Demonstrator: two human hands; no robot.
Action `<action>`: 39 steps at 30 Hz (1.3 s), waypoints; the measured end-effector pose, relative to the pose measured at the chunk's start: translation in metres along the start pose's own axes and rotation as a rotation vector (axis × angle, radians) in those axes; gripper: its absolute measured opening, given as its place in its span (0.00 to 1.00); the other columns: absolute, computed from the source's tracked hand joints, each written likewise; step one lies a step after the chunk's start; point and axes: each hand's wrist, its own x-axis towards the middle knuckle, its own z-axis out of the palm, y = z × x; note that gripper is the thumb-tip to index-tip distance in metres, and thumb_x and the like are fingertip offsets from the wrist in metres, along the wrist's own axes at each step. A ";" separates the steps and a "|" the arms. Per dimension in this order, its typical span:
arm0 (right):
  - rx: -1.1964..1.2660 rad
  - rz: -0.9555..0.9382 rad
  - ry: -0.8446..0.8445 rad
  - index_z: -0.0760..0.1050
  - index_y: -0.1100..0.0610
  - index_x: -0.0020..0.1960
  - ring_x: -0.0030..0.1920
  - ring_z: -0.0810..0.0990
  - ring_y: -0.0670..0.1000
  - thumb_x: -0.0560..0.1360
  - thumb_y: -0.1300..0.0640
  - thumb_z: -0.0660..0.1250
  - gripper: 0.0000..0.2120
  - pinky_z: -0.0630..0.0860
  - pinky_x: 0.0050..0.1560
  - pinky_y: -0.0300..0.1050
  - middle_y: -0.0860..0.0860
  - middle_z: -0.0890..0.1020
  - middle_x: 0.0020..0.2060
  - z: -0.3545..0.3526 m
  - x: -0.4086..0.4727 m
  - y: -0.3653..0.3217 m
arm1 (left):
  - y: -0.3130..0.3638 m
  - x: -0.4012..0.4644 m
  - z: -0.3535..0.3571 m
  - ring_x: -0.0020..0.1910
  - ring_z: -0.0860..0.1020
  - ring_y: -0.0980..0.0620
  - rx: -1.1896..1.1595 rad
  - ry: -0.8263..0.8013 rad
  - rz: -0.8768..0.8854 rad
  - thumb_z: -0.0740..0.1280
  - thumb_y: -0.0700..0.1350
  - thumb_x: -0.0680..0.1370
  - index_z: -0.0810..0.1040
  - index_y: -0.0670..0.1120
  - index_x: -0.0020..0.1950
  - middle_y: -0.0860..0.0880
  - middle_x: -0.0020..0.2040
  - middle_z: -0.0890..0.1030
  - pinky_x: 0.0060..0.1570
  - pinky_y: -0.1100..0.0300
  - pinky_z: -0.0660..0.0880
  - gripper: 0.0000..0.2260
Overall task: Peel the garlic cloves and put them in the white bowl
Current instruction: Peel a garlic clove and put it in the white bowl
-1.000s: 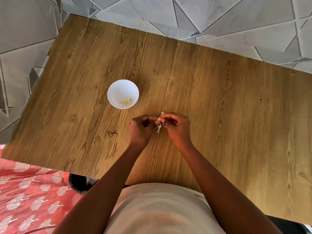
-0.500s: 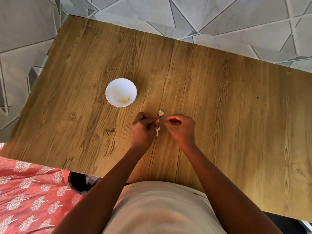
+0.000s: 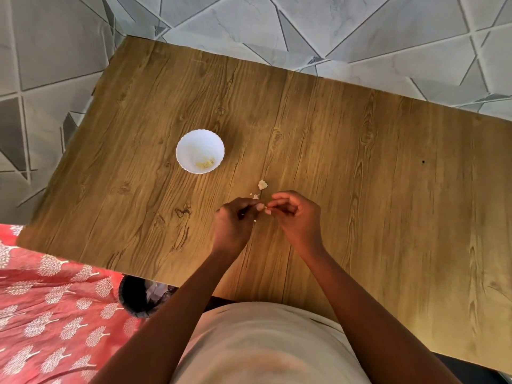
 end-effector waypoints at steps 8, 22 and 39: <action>-0.081 -0.060 -0.087 0.83 0.60 0.53 0.43 0.86 0.45 0.71 0.62 0.79 0.12 0.83 0.44 0.43 0.49 0.86 0.43 -0.009 -0.009 0.003 | 0.012 -0.014 0.008 0.36 0.82 0.55 -0.144 -0.026 -0.130 0.73 0.37 0.79 0.85 0.40 0.48 0.49 0.38 0.85 0.39 0.64 0.76 0.02; -0.424 0.019 -0.190 0.86 0.59 0.48 0.41 0.81 0.38 0.74 0.67 0.73 0.07 0.75 0.49 0.30 0.51 0.86 0.43 0.030 -0.062 0.004 | -0.050 -0.054 -0.038 0.51 0.78 0.48 0.320 -0.046 0.201 0.70 0.38 0.76 0.86 0.42 0.52 0.46 0.51 0.83 0.51 0.56 0.75 0.08; -0.579 0.154 -0.175 0.86 0.59 0.43 0.36 0.81 0.41 0.72 0.66 0.73 0.05 0.79 0.46 0.37 0.51 0.86 0.38 0.043 -0.057 -0.008 | -0.067 -0.058 -0.052 0.57 0.79 0.48 0.268 -0.121 0.345 0.75 0.38 0.73 0.86 0.43 0.53 0.48 0.56 0.82 0.57 0.51 0.78 0.09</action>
